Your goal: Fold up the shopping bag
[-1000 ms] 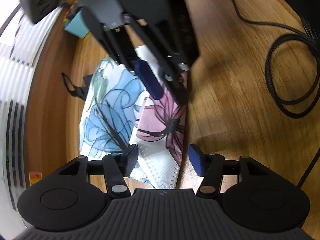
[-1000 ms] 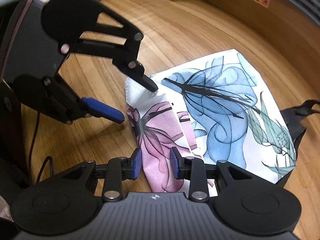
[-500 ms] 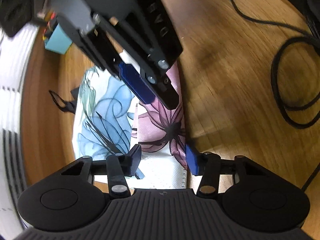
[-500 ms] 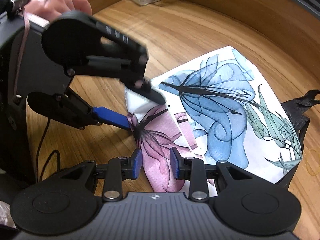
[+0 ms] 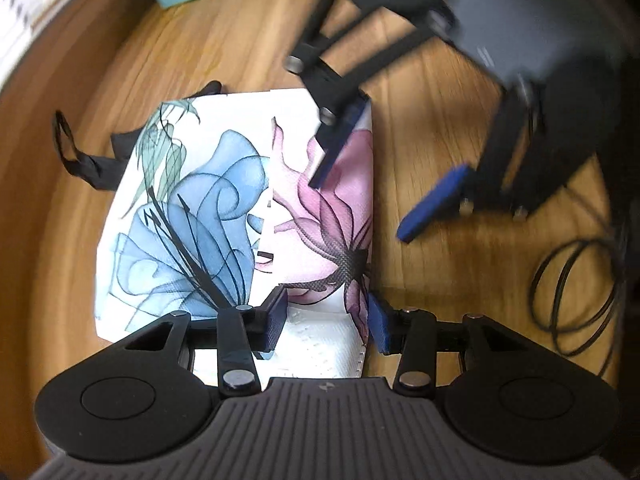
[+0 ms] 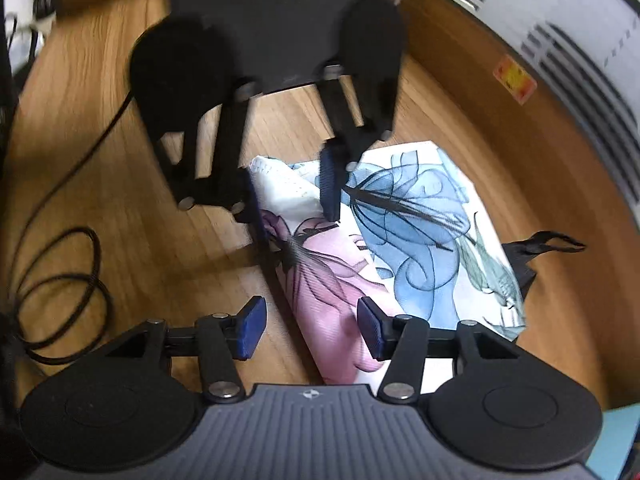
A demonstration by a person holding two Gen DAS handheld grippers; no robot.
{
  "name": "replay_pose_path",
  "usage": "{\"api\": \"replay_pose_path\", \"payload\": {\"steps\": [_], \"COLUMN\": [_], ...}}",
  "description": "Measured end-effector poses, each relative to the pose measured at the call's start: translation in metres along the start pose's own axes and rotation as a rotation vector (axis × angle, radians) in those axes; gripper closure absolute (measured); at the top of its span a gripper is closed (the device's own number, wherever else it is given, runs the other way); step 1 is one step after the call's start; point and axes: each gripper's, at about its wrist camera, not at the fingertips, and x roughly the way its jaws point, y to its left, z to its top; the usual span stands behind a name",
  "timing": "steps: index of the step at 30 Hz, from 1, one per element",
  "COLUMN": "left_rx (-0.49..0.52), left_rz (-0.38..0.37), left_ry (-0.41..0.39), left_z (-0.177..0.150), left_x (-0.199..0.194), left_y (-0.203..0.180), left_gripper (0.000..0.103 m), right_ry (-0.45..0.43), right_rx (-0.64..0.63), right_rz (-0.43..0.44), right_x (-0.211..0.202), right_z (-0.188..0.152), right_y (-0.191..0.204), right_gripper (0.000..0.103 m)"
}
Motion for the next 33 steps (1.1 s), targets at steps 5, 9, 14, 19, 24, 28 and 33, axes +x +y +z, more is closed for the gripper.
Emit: {"api": "replay_pose_path", "payload": {"steps": [5, 9, 14, 19, 24, 28, 33], "left_rx": [-0.172, -0.278, -0.258, -0.204, -0.240, -0.320, -0.307], "left_rz": [-0.105, -0.139, -0.110, 0.097, 0.159, 0.175, 0.144], "left_ry": [-0.046, -0.069, -0.076, -0.102, -0.127, -0.126, -0.063], "left_z": [-0.008, -0.017, -0.012, -0.006, -0.010, -0.011, -0.018], "left_x": [-0.005, -0.005, -0.010, -0.020, -0.027, -0.030, -0.018], "left_y": [0.022, 0.030, 0.025, 0.013, 0.011, 0.023, 0.025], "left_gripper": [0.061, 0.065, 0.066, 0.065, 0.063, 0.067, 0.093], "right_ry": [-0.006, 0.001, 0.001, 0.015, 0.019, 0.021, 0.019], "right_rx": [-0.091, -0.141, -0.126, -0.092, -0.045, -0.032, -0.024], "right_rz": [-0.061, -0.058, -0.013, 0.030, 0.065, 0.074, 0.075], "right_x": [0.008, 0.015, 0.013, 0.008, 0.008, 0.008, 0.005], "right_z": [-0.005, -0.009, -0.010, -0.012, -0.012, -0.013, -0.015], "right_y": [0.008, 0.010, 0.007, 0.004, 0.000, 0.000, 0.003], "right_gripper": [0.048, 0.057, 0.064, 0.065, 0.064, 0.064, 0.061]}}
